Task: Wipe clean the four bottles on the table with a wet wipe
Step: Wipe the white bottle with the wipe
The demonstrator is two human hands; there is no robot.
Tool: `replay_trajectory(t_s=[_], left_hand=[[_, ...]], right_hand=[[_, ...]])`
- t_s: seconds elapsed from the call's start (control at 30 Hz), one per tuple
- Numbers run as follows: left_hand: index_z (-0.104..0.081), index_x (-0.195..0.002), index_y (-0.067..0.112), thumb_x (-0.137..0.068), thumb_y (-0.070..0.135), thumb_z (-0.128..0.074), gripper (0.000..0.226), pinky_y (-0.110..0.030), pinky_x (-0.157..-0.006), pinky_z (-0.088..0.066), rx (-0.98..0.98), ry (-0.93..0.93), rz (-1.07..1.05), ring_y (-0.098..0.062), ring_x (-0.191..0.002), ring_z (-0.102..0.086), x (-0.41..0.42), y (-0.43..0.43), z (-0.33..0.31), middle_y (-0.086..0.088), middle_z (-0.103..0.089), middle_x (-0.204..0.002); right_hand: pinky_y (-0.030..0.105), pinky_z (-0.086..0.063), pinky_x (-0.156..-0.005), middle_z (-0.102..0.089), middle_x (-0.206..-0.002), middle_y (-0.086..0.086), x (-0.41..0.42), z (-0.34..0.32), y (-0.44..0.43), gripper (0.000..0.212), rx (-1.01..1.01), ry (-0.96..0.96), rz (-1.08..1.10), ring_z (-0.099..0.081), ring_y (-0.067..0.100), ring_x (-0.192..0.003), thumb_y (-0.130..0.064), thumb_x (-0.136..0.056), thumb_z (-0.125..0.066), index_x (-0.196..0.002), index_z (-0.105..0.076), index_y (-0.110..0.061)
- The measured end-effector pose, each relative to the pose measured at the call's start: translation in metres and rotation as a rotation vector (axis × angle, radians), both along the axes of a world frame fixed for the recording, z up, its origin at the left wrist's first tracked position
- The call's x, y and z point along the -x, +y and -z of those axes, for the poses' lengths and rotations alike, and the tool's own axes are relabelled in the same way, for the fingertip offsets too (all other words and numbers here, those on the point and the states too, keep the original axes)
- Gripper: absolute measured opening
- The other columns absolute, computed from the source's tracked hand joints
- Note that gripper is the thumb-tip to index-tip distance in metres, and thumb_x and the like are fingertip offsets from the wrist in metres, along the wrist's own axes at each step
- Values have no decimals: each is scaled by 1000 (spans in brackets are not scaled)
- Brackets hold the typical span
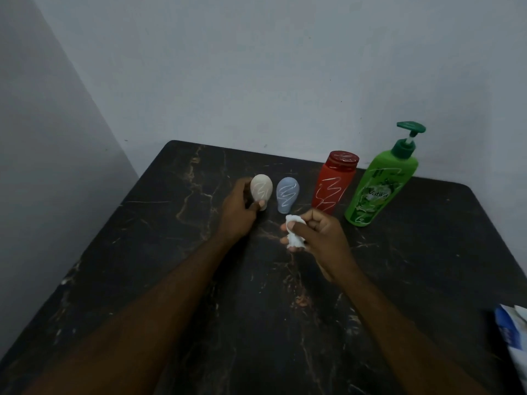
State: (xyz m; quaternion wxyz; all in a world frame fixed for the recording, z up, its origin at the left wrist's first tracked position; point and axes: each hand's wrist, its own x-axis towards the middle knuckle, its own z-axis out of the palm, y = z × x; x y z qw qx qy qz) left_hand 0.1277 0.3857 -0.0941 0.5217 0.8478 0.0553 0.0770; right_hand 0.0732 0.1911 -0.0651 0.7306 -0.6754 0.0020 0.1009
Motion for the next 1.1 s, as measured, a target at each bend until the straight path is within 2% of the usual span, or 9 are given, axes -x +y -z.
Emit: replay_trajectory(t_s=[0.2, 0.3, 0.4, 0.53, 0.7, 0.77, 0.9, 1.0, 1.1], left_hand=[[-50, -135, 19, -96, 13, -67, 42, -16, -87, -47, -20, -39, -19, -8, -119, -53, 4, -5, -3, -4, -58, -142], [-51, -136, 15, -97, 15, -68, 42, -10, -77, -42, -13, -52, -46, -15, -123, -57, 15, -4, -2, -5, -59, -141], [-52, -134, 15, -96, 19, -70, 42, -13, -82, -45, 17, -74, -55, -17, -123, -60, 31, -1, 0, -5, -60, -139], [-53, -133, 19, -93, 27, -74, 46, -29, -92, -55, 63, -52, -42, -14, -116, -62, 61, 0, 2, -3, -62, -137], [-52, -131, 25, -88, 29, -78, 51, -36, -94, -57, 118, -26, 3, -13, -113, -63, 103, -15, -1, 4, -62, -131], [-52, -130, 29, -87, 28, -80, 51, -39, -90, -61, 165, -7, 53, -14, -111, -65, 116, -24, -1, 4, -63, -128], [-51, -131, 32, -87, 21, -80, 53, -36, -73, -65, 257, 49, 156, -18, -108, -66, 142, -45, -2, 5, -59, -125], [-53, -133, 33, -89, 20, -79, 53, -48, -75, -65, 301, 97, 263, -26, -106, -70, 160, -62, 5, -3, -61, -125], [-55, -134, 35, -91, 23, -77, 50, -48, -77, -65, 263, 77, 336, -23, -109, -70, 172, -75, 14, -4, -64, -125]], right_hand=[[40, -60, -69, -76, -94, 11, 3, 11, -7, 15, 30, -52, -10, -75, 29, -78, -10, -92, -67, -104, -64, -1], [43, -59, -71, -76, -95, 12, 9, 14, -11, 16, 12, -78, -15, -74, 29, -76, -9, -92, -67, -105, -64, 0], [42, -59, -70, -76, -94, 12, 18, 16, -17, 15, 18, -110, -25, -74, 30, -77, -8, -91, -68, -104, -64, -1], [33, -60, -64, -76, -93, 13, 30, 17, -26, 17, 13, -175, -37, -73, 31, -77, -5, -90, -69, -104, -64, 1], [36, -60, -68, -77, -95, 12, 51, 19, -44, 22, 36, -239, -60, -74, 35, -80, -7, -89, -71, -108, -63, 0], [34, -61, -70, -77, -96, 10, 59, 21, -52, 21, 55, -253, -60, -75, 32, -81, -7, -89, -71, -109, -66, -2], [32, -61, -70, -78, -93, 8, 80, 26, -68, 19, 108, -312, -32, -75, 28, -80, -7, -89, -72, -107, -73, -6], [31, -61, -68, -77, -91, 2, 97, 33, -79, 17, 179, -371, -3, -75, 22, -80, -9, -88, -73, -104, -76, -12], [17, -55, -75, -77, -94, -10, 112, 39, -92, 17, 289, -444, 19, -72, 6, -87, -13, -87, -75, -102, -78, -19]])
